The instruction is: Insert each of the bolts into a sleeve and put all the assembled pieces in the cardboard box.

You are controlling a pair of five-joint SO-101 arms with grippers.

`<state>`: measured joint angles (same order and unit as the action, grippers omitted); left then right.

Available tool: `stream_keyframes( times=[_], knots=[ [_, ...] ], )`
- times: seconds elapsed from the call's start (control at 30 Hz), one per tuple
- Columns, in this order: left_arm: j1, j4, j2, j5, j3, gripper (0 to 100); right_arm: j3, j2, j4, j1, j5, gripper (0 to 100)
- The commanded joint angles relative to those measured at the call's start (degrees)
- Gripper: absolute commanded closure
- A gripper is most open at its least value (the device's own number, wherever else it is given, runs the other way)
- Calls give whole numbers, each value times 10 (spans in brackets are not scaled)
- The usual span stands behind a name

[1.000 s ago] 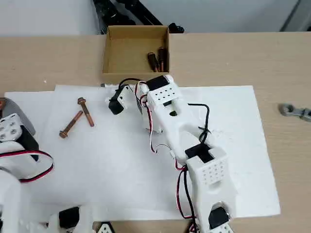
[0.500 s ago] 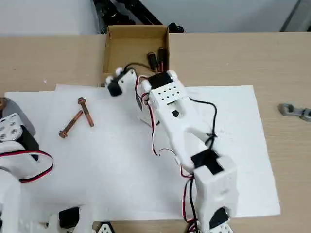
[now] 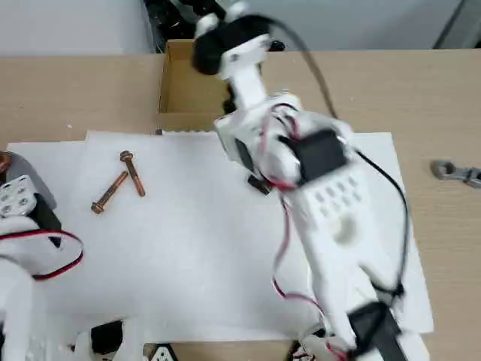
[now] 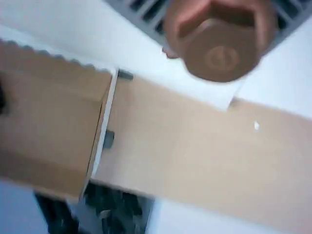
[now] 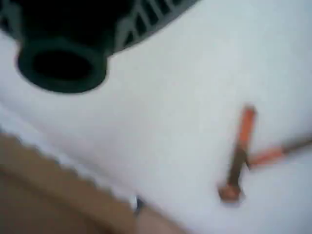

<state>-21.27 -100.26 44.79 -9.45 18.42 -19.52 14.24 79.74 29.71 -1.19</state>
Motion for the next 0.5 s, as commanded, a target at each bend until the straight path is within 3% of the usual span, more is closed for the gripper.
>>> stream_keyframes(
  times=[0.0, 0.23, 0.47],
  knots=[
    [0, 19, -2, 3, -34, 995, -3, 97, -12, 3, -55, 995],
    [7, 96, -4, 3, -105, 995, -3, 177, 74, 0, -86, 995],
    [118, 187, -4, 3, -184, 995, -2, 242, 135, -26, -96, 995]
  ],
)
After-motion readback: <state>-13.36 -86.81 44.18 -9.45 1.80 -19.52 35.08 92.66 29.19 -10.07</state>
